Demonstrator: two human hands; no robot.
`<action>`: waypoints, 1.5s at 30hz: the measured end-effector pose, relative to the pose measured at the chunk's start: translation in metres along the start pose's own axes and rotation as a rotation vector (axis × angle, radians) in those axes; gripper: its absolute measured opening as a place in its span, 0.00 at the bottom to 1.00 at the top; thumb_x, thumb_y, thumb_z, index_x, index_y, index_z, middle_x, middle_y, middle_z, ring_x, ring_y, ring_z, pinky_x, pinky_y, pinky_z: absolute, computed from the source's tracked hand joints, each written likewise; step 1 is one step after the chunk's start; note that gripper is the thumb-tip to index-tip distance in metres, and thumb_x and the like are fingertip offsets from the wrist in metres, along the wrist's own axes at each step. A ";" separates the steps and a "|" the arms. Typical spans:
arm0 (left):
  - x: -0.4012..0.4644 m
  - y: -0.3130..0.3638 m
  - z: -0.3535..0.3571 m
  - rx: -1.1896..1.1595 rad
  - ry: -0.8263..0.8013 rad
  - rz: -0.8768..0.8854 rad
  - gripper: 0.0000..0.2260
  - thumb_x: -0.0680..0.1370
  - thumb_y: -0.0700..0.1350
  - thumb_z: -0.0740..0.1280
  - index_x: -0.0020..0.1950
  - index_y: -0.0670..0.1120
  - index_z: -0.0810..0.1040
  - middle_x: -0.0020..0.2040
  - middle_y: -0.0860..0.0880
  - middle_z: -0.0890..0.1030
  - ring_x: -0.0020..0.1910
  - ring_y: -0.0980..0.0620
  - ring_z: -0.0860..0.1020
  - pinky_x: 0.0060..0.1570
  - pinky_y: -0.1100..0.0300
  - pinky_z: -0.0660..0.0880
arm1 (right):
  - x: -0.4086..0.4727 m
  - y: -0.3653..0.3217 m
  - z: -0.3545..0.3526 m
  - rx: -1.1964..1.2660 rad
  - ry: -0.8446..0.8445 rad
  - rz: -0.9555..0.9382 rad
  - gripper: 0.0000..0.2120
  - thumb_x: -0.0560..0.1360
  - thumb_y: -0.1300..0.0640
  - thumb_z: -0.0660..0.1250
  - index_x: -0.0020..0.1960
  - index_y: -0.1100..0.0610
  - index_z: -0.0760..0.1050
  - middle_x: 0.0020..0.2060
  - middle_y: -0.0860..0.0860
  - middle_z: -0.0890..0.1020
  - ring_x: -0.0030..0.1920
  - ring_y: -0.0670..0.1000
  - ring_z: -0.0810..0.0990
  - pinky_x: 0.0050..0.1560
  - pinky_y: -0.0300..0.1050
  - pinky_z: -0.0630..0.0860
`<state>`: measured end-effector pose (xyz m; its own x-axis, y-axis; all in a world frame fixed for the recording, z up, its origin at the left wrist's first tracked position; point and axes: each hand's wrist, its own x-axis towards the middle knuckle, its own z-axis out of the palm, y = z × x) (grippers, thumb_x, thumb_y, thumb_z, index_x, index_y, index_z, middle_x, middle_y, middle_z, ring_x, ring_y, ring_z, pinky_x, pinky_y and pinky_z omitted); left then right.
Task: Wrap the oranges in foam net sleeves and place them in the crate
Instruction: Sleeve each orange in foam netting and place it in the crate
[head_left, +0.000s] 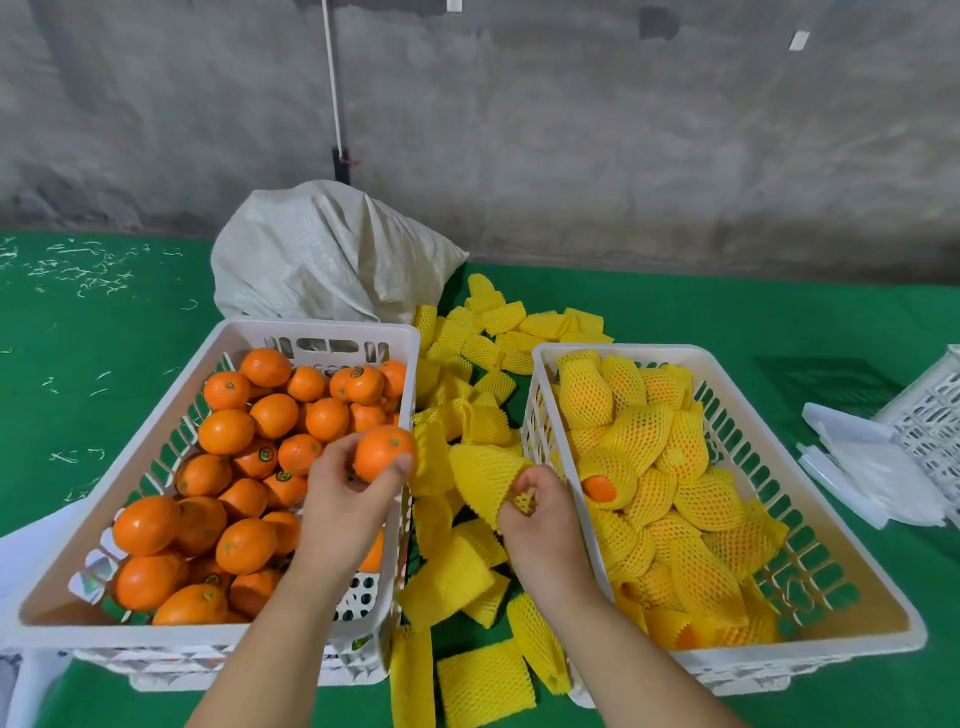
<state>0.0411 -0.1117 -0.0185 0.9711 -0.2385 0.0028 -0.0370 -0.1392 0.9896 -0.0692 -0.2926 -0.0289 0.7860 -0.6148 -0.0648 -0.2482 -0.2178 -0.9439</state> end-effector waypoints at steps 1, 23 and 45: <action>-0.004 0.005 0.009 -0.101 -0.054 -0.014 0.24 0.68 0.68 0.76 0.61 0.64 0.77 0.56 0.61 0.83 0.48 0.55 0.85 0.40 0.65 0.81 | 0.003 -0.005 0.002 0.023 0.029 -0.001 0.11 0.76 0.66 0.67 0.48 0.52 0.70 0.36 0.50 0.69 0.27 0.45 0.63 0.27 0.39 0.62; -0.011 -0.010 0.041 -0.598 -0.466 -0.220 0.43 0.61 0.70 0.82 0.63 0.40 0.80 0.45 0.42 0.85 0.37 0.49 0.82 0.39 0.58 0.81 | 0.023 -0.017 -0.001 -0.615 -0.177 -0.305 0.30 0.80 0.60 0.68 0.79 0.45 0.64 0.76 0.45 0.56 0.76 0.56 0.63 0.72 0.57 0.70; -0.019 -0.014 0.049 -0.337 -0.537 -0.018 0.30 0.78 0.44 0.75 0.78 0.56 0.68 0.62 0.53 0.83 0.60 0.43 0.83 0.61 0.41 0.81 | -0.006 -0.023 -0.009 -0.307 0.167 -0.481 0.10 0.81 0.63 0.67 0.60 0.53 0.82 0.55 0.46 0.79 0.56 0.48 0.80 0.55 0.41 0.79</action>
<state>0.0114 -0.1519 -0.0392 0.7140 -0.7002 -0.0003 0.1392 0.1415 0.9801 -0.0739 -0.2910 -0.0039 0.7574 -0.4982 0.4220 -0.0585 -0.6955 -0.7162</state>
